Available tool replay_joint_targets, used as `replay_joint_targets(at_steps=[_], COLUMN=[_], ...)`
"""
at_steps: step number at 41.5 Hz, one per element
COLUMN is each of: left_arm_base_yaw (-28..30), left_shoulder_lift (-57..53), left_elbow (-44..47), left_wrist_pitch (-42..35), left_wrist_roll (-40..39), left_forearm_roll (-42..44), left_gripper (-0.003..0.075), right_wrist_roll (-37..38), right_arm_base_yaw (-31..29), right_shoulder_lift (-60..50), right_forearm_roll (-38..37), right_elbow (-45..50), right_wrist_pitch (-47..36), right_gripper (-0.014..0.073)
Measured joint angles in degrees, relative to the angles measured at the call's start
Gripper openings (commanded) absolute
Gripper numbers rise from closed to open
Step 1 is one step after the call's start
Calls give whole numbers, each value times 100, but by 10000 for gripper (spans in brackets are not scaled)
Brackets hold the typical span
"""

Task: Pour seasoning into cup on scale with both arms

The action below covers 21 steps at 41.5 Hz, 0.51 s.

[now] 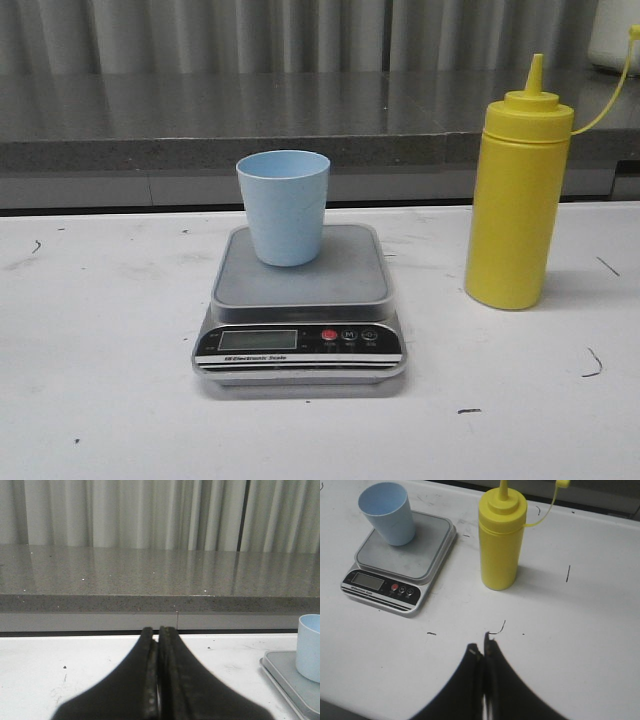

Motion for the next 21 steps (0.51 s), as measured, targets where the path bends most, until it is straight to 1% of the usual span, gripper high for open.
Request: replay_joint_targets(at_steps=[9,21], left_arm_base_yaw=[338,355], left_shoulder_lift=[0,0], left_elbow=[0,0], left_wrist_pitch=[0,0], left_wrist_roll=[0,0], left_forearm_roll=[-8,-8], left_gripper=[-20,-20], right_wrist_roll=[0,0], right_arm_base_yaw=[0,0], right_shoulder_lift=[0,0], right_forearm_roll=[0,0], right_elbow=[0,0], right_wrist_pitch=[0,0], right_gripper=[-68,-68])
